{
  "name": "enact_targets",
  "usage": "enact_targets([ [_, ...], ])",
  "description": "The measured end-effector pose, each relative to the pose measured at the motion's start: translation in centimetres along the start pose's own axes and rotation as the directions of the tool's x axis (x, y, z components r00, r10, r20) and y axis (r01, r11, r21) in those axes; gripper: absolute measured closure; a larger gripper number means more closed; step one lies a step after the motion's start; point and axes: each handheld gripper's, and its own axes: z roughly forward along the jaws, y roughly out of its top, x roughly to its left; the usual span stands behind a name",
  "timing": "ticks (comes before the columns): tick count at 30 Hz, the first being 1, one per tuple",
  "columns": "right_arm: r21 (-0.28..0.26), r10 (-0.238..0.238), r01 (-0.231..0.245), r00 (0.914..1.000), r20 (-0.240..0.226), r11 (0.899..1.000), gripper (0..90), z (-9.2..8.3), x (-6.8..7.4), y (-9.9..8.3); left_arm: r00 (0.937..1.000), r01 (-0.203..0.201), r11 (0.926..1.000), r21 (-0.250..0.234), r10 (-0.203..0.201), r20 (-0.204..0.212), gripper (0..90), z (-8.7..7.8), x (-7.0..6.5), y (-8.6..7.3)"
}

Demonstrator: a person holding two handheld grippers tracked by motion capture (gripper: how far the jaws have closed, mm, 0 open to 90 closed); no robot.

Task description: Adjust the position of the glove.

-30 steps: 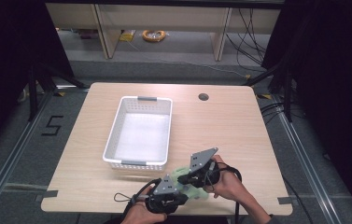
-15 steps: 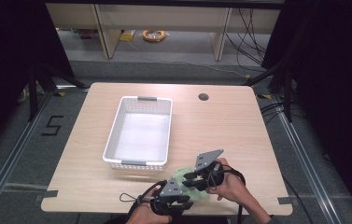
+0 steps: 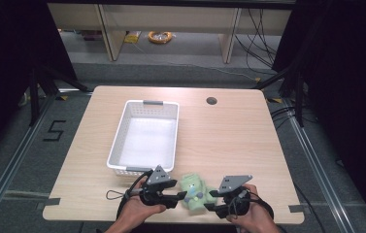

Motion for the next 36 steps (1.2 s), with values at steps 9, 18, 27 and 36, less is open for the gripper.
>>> enact_targets([
  [9, 0.051, -0.008, 0.008, 0.9999, 0.008, 0.999, 54.3, 1.3, 0.5, -0.7, 0.9972, 0.072, 0.9955, 0.062, -0.073, 0.012, 39.5, 2.3, 0.8, 0.5],
  [18, 0.070, -0.028, 0.025, 0.9987, 0.042, 0.997, 71.2, 2.1, 0.4, -0.9, 0.9972, 0.067, 0.9949, 0.076, -0.069, 0.028, 62.0, 2.6, 1.5, -0.2],
  [27, 0.032, -0.063, 0.063, 0.9980, 0.001, 0.998, 84.7, 1.5, 0.4, -0.8, 0.9972, 0.065, 0.9961, 0.059, -0.067, 0.035, 83.1, 2.0, 1.5, -0.4],
  [36, -0.008, -0.057, 0.057, 0.9982, -0.021, 0.998, 85.7, -1.1, -1.2, -0.5, 0.9916, 0.067, 0.9976, 0.015, -0.069, 0.110, 89.4, -0.1, -0.8, -0.9],
])
